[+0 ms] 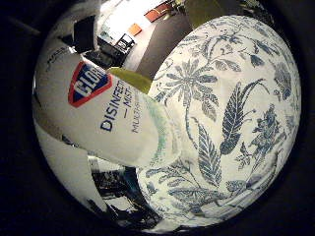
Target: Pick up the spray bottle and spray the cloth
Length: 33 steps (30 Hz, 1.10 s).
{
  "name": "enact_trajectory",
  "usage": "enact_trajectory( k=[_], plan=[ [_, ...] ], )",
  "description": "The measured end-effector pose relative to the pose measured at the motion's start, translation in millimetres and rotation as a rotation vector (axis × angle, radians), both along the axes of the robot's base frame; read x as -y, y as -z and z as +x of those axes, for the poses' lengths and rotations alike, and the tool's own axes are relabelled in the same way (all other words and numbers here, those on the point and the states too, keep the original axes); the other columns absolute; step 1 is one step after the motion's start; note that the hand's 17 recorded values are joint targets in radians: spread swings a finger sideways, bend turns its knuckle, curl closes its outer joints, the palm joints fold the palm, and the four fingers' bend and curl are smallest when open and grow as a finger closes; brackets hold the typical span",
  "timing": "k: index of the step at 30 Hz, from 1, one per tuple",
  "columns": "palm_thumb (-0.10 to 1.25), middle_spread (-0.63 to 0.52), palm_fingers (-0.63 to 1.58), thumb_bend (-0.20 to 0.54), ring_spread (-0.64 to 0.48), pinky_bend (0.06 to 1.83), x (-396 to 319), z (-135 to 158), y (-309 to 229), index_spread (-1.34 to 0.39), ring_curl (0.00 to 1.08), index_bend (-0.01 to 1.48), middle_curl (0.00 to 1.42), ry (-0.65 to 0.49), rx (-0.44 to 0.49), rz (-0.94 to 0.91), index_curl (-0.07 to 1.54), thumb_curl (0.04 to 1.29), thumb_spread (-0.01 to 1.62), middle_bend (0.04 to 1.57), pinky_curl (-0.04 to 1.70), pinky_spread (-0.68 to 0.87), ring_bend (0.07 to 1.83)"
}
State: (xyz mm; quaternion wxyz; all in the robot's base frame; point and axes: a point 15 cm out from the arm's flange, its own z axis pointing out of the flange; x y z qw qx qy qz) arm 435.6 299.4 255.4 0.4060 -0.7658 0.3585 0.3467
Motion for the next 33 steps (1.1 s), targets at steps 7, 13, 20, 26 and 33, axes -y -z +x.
enact_trajectory(
  k=[7, 13, 20, 26, 33],
  plan=[
    [0.99, -0.07, 1.22, -0.018, -0.15, 1.02, 11.0, -6.6, 0.6, -0.17, 0.55, 1.15, 0.57, 0.019, -0.006, 0.002, 0.68, 0.75, 0.89, 1.34, 1.16, -0.24, 1.44],
    [0.99, -0.07, 1.22, -0.018, -0.15, 1.02, 14.8, -10.4, -2.1, -0.17, 0.55, 1.15, 0.57, 0.025, -0.006, 0.003, 0.68, 0.75, 0.87, 1.34, 1.16, -0.24, 1.44],
    [0.99, -0.07, 1.21, -0.018, -0.15, 1.02, 27.8, -23.6, 0.7, -0.18, 0.56, 1.14, 0.57, 0.041, -0.016, -0.003, 0.68, 0.75, 0.87, 1.34, 1.16, -0.24, 1.44],
    [0.98, -0.07, 1.2, -0.025, -0.15, 1.02, 30.6, -30.0, 2.5, -0.18, 0.55, 1.12, 0.57, 0.042, -0.02, -0.003, 0.68, 0.75, 0.84, 1.34, 1.14, -0.24, 1.43],
    [0.91, -0.09, 1.08, -0.036, -0.16, 1.07, 36.0, -33.3, -0.2, -0.23, 0.53, 0.89, 0.57, 0.05, -0.017, -0.003, 0.68, 0.75, 0.66, 1.27, 1.06, -0.28, 1.36]
  ],
)
